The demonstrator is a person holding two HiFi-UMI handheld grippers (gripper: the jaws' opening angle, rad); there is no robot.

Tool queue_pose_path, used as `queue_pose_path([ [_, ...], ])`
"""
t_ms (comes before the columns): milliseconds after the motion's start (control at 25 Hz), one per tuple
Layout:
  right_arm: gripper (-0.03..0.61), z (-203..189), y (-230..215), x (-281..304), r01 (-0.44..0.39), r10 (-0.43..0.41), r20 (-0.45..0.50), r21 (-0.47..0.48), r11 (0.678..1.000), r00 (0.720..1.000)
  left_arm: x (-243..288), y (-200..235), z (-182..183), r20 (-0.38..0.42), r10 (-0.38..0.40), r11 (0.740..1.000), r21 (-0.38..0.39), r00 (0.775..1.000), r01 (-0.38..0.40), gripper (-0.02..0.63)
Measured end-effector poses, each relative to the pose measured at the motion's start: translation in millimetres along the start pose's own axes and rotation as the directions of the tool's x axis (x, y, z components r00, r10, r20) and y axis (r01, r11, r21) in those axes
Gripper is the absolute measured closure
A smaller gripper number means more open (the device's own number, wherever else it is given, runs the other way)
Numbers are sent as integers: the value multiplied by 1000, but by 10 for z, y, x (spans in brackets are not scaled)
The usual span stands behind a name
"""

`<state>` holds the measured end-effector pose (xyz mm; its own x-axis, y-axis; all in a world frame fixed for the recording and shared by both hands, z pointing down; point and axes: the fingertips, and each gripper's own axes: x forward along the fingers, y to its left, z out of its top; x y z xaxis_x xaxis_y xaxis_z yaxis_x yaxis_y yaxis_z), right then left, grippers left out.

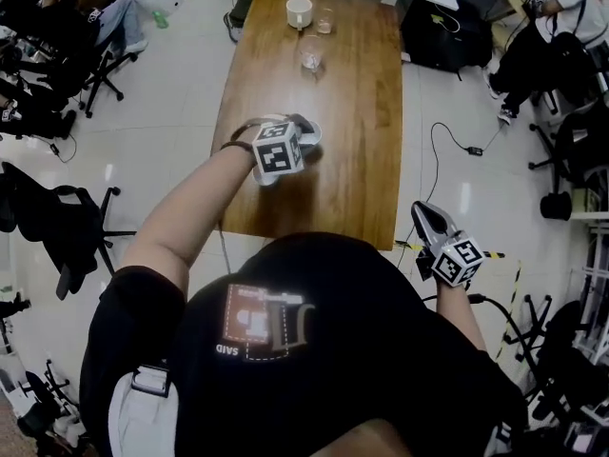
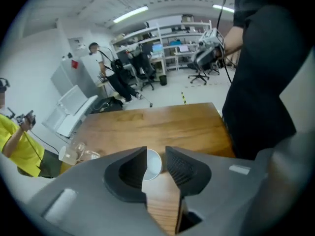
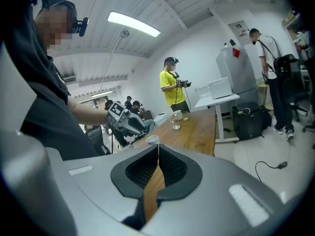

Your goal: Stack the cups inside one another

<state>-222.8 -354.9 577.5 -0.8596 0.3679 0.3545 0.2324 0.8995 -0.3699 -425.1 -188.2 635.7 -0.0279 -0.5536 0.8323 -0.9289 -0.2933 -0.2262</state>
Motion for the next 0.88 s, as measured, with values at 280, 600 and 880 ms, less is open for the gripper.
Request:
queue_pose_path([
  [280,557,-151,-208,-453,101,-102,19,50,994,995,666,-192,-513,-333,-121,986,67,935,151,491],
  [600,557,-206,-209,-488,104,-104,3,53,993,995,709,-131,-517,-326,-94,992,53,941,117,594],
  [880,557,-44,-138,-146,18,-18,-4,17,1000,1000,-289,41,4,-110,-36,997,-77,993,28,595],
])
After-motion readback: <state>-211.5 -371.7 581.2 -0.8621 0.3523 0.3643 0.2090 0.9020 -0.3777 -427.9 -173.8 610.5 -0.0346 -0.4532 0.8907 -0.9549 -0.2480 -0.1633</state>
